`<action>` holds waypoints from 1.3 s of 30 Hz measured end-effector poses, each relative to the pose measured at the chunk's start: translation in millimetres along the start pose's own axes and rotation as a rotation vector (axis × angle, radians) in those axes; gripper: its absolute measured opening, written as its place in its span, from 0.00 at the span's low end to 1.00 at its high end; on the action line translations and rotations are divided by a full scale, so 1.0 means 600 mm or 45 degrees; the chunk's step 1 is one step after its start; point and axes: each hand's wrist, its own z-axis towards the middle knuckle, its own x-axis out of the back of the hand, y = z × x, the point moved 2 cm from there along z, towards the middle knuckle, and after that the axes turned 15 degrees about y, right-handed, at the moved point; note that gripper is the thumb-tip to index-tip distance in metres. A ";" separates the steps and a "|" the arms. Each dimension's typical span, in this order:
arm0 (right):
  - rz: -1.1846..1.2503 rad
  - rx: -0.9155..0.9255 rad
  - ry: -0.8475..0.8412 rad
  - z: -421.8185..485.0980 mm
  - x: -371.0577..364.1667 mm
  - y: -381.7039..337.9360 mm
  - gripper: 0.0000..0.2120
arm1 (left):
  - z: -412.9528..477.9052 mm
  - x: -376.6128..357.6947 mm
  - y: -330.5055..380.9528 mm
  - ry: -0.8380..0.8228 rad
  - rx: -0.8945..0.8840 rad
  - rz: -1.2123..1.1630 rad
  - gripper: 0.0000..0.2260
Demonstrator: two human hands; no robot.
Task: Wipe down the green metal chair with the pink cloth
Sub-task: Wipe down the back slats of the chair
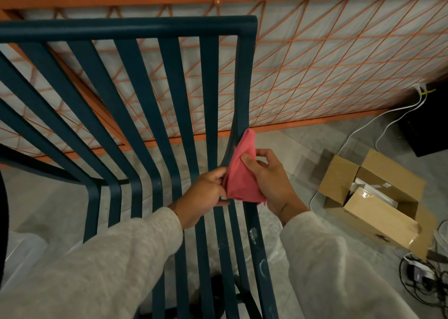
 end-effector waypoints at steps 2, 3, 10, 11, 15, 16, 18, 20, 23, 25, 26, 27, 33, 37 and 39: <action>0.022 -0.003 -0.070 -0.002 0.014 0.009 0.17 | -0.004 -0.006 -0.005 0.002 0.019 -0.017 0.26; 0.052 -0.022 -0.120 -0.001 0.023 0.014 0.17 | -0.006 -0.007 -0.009 0.008 0.033 -0.033 0.27; 0.348 -0.263 -0.156 -0.023 0.125 0.066 0.19 | -0.032 -0.006 -0.044 -0.067 0.101 -0.048 0.26; 0.378 -0.305 -0.161 -0.031 0.140 0.075 0.18 | -0.036 -0.004 -0.050 -0.083 0.086 -0.031 0.25; 0.444 -0.413 -0.129 -0.068 0.172 0.101 0.18 | -0.049 0.001 -0.067 -0.109 0.093 -0.055 0.22; 0.452 -0.429 -0.121 -0.077 0.176 0.109 0.18 | -0.055 -0.001 -0.073 -0.111 0.101 -0.061 0.22; 0.422 -0.457 -0.114 -0.100 0.178 0.119 0.19 | -0.071 -0.006 -0.086 -0.118 0.115 -0.044 0.21; 0.335 -0.464 -0.124 -0.126 0.172 0.128 0.23 | -0.086 -0.013 -0.100 -0.131 0.125 -0.013 0.21; 0.274 -0.397 -0.231 -0.154 0.157 0.136 0.26 | -0.102 -0.022 -0.118 -0.149 0.140 -0.029 0.22; 0.167 -0.303 -0.208 -0.165 0.148 0.139 0.17 | -0.111 -0.026 -0.128 -0.154 0.136 -0.043 0.23; 0.092 -0.235 -0.188 -0.167 0.143 0.138 0.12 | -0.114 -0.027 -0.133 -0.159 0.132 -0.038 0.23; 0.015 -0.168 -0.161 -0.170 0.137 0.138 0.10 | -0.117 -0.029 -0.139 -0.166 0.130 -0.032 0.24; -0.378 0.122 0.019 -0.192 0.094 0.154 0.24 | -0.139 -0.036 -0.157 -0.179 0.146 -0.016 0.26; -0.461 0.340 0.119 -0.216 0.074 0.166 0.24 | -0.144 -0.030 -0.155 -0.199 0.127 0.011 0.25; -0.431 0.355 0.267 -0.219 0.065 0.168 0.24 | -0.145 -0.030 -0.154 -0.205 0.132 0.014 0.26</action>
